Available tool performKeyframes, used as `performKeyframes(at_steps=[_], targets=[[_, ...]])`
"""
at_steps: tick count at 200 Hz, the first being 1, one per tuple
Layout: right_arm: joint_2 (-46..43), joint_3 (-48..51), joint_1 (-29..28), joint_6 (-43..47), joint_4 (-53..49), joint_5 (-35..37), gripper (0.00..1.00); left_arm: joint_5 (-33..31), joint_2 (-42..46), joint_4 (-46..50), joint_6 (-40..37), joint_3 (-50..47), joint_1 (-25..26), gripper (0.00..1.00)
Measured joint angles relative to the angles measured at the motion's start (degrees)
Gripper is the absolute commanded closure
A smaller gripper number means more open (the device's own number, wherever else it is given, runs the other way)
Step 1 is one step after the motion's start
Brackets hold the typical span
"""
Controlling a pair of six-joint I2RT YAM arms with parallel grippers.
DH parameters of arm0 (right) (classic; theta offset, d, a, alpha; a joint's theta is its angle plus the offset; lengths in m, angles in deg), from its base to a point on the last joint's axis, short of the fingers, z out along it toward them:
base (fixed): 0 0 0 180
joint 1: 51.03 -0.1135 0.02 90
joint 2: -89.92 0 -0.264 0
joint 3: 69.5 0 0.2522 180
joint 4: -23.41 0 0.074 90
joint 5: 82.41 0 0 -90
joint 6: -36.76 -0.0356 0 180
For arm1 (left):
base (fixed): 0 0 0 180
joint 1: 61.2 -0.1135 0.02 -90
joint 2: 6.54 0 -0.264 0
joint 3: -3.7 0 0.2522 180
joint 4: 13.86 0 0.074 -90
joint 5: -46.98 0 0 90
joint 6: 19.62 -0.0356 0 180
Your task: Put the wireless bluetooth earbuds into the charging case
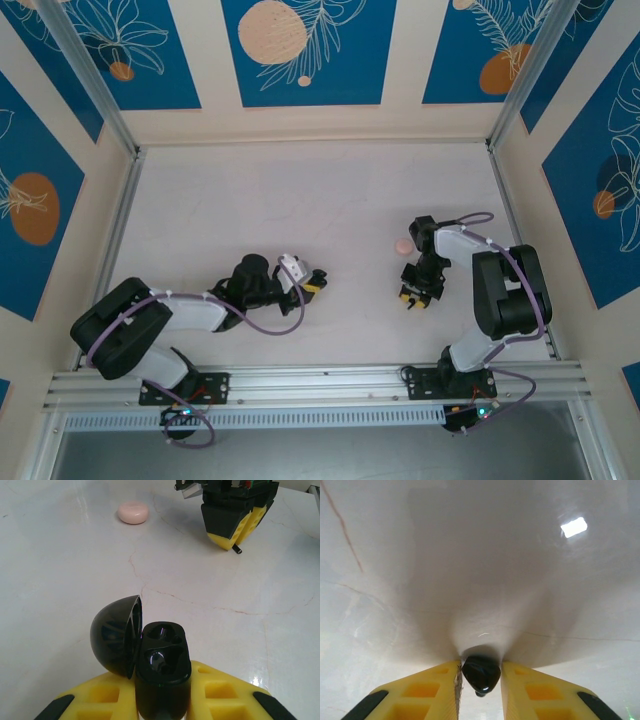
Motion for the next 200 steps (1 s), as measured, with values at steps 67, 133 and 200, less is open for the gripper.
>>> performKeyframes(at_steps=[67,133,200], targets=[[-0.6,0.1,-1.2,0.5,0.3,1.0,0.77,-0.2,-0.2,0.1,-0.2,0.0,0.5,0.78],[-8.9,2.3,-6.2,0.5,6.3,1.9,0.78,-0.1,-7.1,-2.5,0.1,1.0,2.2,0.78],[-20.9,8.4,-16.6,3.2,18.0,5.6,0.78,0.7,-14.8,-8.5,2.4,4.6,3.9,0.78]])
